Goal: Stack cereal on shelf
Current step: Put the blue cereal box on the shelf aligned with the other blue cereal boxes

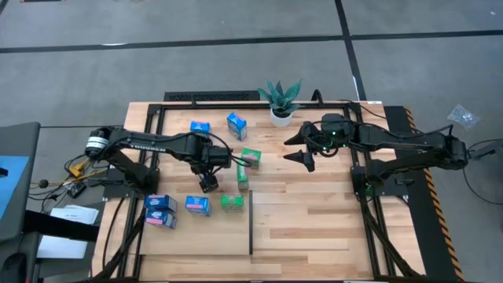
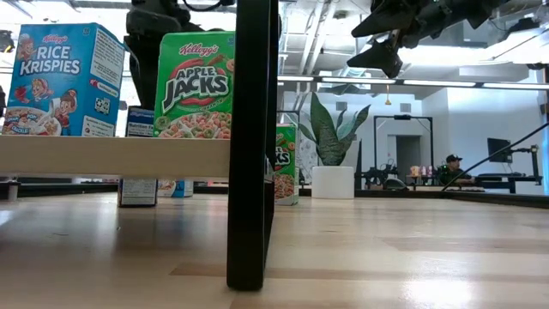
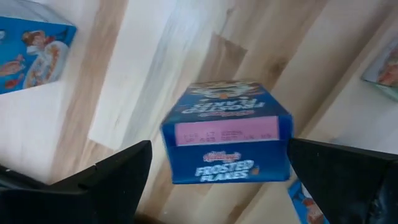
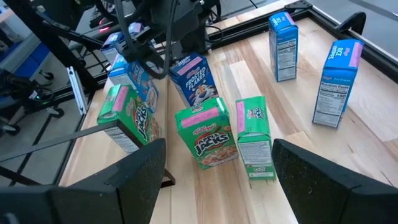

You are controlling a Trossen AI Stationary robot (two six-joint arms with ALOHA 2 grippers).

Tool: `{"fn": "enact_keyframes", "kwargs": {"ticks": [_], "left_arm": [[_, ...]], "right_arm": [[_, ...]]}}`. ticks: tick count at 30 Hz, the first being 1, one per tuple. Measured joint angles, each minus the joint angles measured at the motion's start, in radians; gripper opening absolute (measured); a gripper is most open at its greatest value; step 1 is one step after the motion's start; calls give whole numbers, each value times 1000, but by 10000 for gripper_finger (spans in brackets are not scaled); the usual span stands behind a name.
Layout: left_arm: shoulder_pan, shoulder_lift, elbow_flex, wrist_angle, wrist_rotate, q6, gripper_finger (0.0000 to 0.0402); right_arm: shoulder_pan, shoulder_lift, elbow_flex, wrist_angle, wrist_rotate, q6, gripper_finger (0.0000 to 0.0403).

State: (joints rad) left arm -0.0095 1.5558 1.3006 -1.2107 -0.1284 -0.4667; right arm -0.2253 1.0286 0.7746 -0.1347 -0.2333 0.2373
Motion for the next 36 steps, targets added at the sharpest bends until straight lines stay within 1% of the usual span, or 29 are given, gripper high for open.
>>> {"fn": "enact_keyframes", "kwargs": {"ticks": [9, 16, 21, 27, 29, 36], "left_arm": [[12, 0, 0, -2, -7, 18, 367], [14, 0, 0, -2, 36, 10, 367], [30, 0, 0, -3, 99, 25, 367], [56, 0, 0, -37, 119, 47, 367], [68, 0, 12, -58, 147, 52, 367], [84, 0, 92, -82, 158, 41, 367]], "right_arm": [[0, 0, 0, 0, 0, 1, 317], [0, 0, 0, 0, 20, 1, 317], [-11, 0, 0, 0, 27, 1, 317], [-26, 0, 0, 0, 26, 1, 317], [-27, 0, 0, 0, 26, 1, 317], [-26, 0, 0, 1, 27, 2, 317]]}}
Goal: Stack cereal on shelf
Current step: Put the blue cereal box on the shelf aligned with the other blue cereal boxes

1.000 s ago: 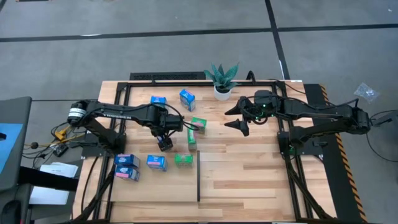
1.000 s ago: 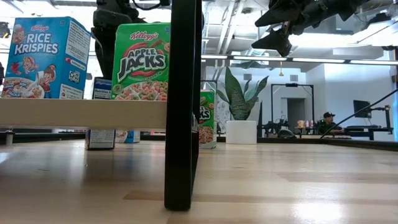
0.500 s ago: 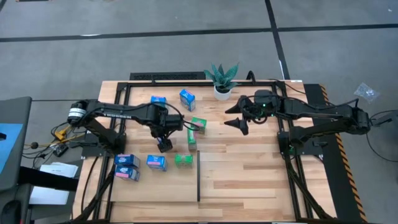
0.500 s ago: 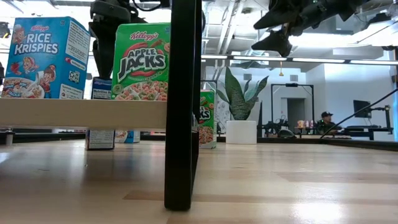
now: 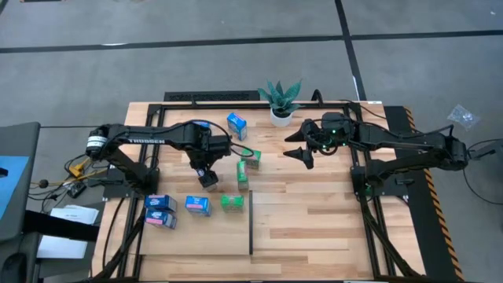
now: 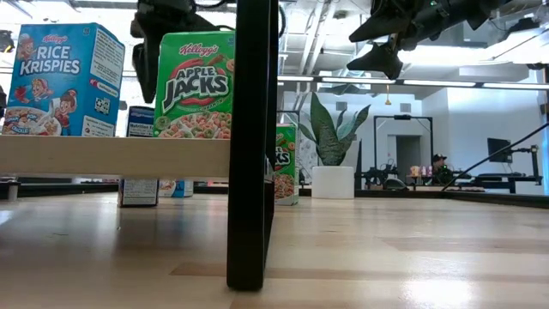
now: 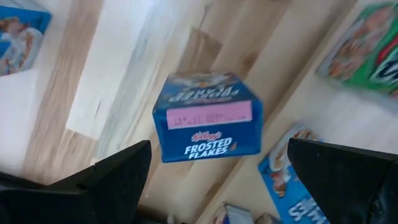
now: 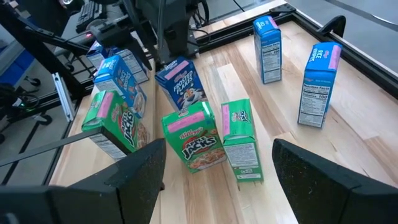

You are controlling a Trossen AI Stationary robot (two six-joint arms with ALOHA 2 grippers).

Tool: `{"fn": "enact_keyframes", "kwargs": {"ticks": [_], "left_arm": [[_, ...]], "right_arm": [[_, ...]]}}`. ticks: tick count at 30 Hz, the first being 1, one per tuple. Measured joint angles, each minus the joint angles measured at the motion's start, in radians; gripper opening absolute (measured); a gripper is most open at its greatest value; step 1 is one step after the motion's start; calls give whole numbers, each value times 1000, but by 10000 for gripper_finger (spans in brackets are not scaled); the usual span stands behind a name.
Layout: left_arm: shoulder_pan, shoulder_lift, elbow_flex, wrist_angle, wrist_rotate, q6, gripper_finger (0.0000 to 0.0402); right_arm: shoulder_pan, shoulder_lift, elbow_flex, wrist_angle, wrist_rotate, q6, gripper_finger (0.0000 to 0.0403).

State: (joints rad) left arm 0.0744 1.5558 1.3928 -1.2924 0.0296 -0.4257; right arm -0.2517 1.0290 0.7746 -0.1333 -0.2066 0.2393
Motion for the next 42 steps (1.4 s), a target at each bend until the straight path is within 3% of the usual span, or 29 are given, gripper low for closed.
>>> {"fn": "enact_keyframes", "kwargs": {"ticks": [11, 18, 28, 32, 36, 42], "left_arm": [[3, 0, 20, -11, -138, -23, 367], [25, 0, 20, -11, -133, -71, 367], [23, 0, 20, 69, -104, -82, 367], [40, 0, 20, 240, -36, -130, 367], [68, 0, 53, 472, 36, -148, 367], [86, 0, 104, 786, -68, -136, 367]], "right_arm": [[-14, 0, -1, 42, 3, 24, 317], [-16, 0, -1, 190, 78, -55, 317], [-10, 10, -1, 205, 78, -56, 317], [1, 34, -1, 382, 49, 45, 317], [43, 88, -1, 710, 26, 48, 317], [104, 226, 0, 1277, 25, 48, 317]]}}
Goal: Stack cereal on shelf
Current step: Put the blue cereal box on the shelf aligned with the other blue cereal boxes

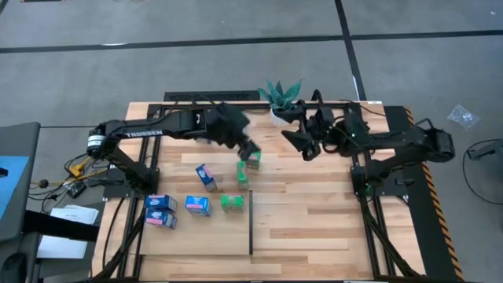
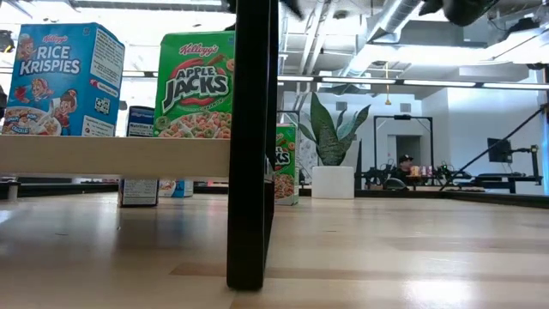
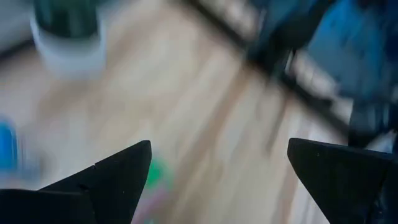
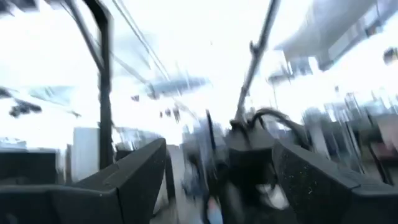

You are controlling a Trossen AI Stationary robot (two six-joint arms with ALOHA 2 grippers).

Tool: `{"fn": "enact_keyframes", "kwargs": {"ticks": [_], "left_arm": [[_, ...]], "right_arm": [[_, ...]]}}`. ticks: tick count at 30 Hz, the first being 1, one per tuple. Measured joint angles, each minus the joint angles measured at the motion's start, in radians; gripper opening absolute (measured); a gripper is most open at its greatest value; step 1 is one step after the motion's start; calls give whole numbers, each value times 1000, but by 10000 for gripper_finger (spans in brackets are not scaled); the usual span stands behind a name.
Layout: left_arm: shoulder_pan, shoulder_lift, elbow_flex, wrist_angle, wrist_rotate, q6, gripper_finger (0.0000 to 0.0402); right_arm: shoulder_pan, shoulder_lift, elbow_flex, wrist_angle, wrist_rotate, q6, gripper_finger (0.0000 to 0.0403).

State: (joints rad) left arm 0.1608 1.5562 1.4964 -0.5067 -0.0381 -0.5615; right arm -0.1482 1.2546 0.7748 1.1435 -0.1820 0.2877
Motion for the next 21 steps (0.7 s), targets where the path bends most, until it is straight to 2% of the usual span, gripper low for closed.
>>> {"fn": "enact_keyframes", "kwargs": {"ticks": [3, 6, 11, 21], "left_arm": [[0, 0, 2, 146, -89, 38, 367], [0, 0, 2, 221, -135, 49, 367], [-1, 0, 1, 225, -152, 49, 367], [-1, 0, 1, 233, -152, 31, 367]], "right_arm": [[22, 70, 21, 158, 0, -6, 317], [36, 124, 60, 204, 0, -7, 317], [66, 179, 134, 195, 20, -28, 317], [77, 162, 146, 212, 56, -58, 317]]}}
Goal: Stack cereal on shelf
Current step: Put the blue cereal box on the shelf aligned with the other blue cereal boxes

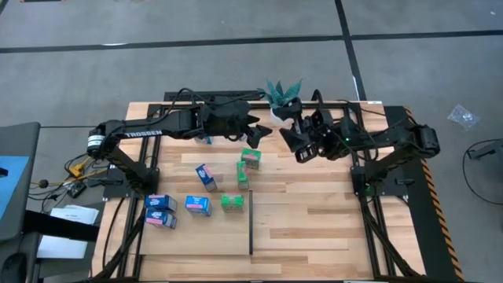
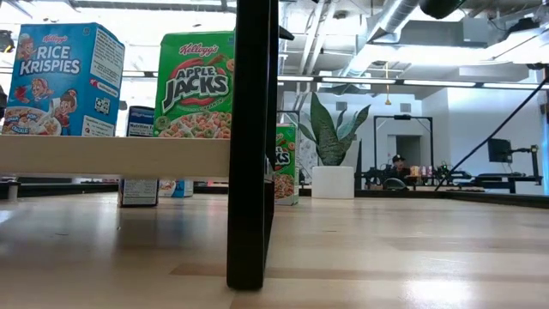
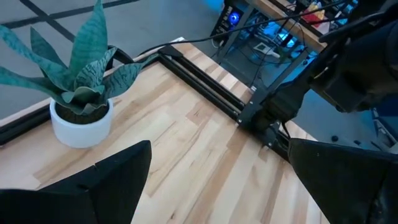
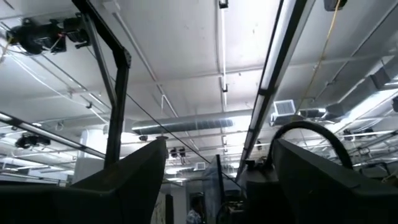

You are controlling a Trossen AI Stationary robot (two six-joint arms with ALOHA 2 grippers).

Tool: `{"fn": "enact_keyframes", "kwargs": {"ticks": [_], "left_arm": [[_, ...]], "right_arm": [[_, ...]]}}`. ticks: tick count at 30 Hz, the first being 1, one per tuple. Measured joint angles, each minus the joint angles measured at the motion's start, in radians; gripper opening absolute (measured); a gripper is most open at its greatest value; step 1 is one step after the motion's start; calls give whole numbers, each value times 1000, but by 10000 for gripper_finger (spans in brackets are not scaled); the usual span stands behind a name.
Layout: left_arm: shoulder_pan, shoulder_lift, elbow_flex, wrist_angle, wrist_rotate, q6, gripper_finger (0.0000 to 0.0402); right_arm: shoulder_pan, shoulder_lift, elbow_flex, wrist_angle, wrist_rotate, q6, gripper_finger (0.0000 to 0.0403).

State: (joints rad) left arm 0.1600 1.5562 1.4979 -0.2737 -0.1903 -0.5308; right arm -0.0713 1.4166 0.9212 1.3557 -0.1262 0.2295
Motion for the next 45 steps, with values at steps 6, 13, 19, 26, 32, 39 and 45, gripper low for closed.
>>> {"fn": "enact_keyframes", "kwargs": {"ticks": [6, 13, 19, 26, 32, 39, 45], "left_arm": [[0, 0, 0, -4, 19, -9, 367], [-3, 0, 0, -8, 29, -5, 367], [-3, 0, 0, -6, 36, -8, 367], [-3, 0, -1, -31, 5, 11, 367], [-3, 0, -1, -25, -25, 41, 367], [-3, 0, -1, -24, -51, 51, 367], [-3, 0, -1, -24, -50, 51, 367]], "right_arm": [[28, 3, 37, -53, -4, -57, 317], [74, 5, 40, -67, -4, -121, 317], [63, 5, 40, -68, 14, -155, 317], [51, -5, 40, -38, 22, -190, 317], [59, -4, 40, -56, 22, -228, 317], [72, -5, 40, -85, 22, -204, 317], [79, -5, 50, -100, 22, -223, 317]]}}
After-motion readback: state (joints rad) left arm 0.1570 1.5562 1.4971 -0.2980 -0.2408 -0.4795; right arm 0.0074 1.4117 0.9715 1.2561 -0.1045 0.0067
